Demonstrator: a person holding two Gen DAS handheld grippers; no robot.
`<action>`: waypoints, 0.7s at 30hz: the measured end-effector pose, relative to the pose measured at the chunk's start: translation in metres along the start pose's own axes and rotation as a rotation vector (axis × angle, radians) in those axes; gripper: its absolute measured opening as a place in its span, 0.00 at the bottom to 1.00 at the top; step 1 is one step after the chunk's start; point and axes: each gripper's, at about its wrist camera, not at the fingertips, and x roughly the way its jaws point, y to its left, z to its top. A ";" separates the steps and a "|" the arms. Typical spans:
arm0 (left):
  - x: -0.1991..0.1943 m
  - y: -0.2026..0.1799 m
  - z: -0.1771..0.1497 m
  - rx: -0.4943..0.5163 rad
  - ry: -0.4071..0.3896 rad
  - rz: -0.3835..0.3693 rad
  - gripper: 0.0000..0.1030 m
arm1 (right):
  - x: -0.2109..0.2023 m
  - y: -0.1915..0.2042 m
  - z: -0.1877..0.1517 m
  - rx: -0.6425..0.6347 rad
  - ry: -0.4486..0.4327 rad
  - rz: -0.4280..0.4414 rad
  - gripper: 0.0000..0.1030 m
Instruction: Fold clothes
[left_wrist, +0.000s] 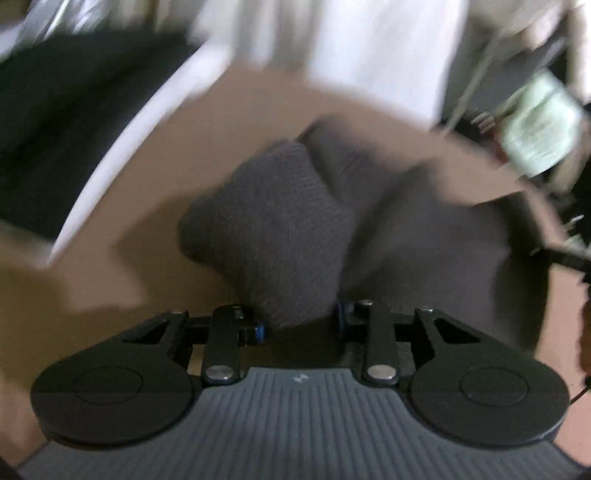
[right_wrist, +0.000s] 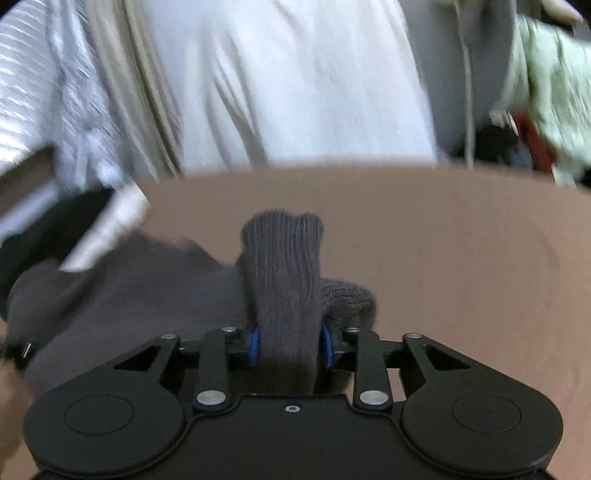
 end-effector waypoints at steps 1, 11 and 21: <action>-0.003 0.007 -0.001 -0.010 -0.002 0.010 0.38 | 0.006 0.001 -0.008 0.012 0.012 -0.014 0.60; -0.061 0.023 0.036 0.124 -0.304 0.044 0.67 | -0.008 -0.031 -0.024 0.246 -0.072 0.121 0.68; 0.036 0.073 0.048 -0.046 -0.114 -0.051 0.67 | 0.024 -0.003 -0.041 0.198 0.031 0.245 0.77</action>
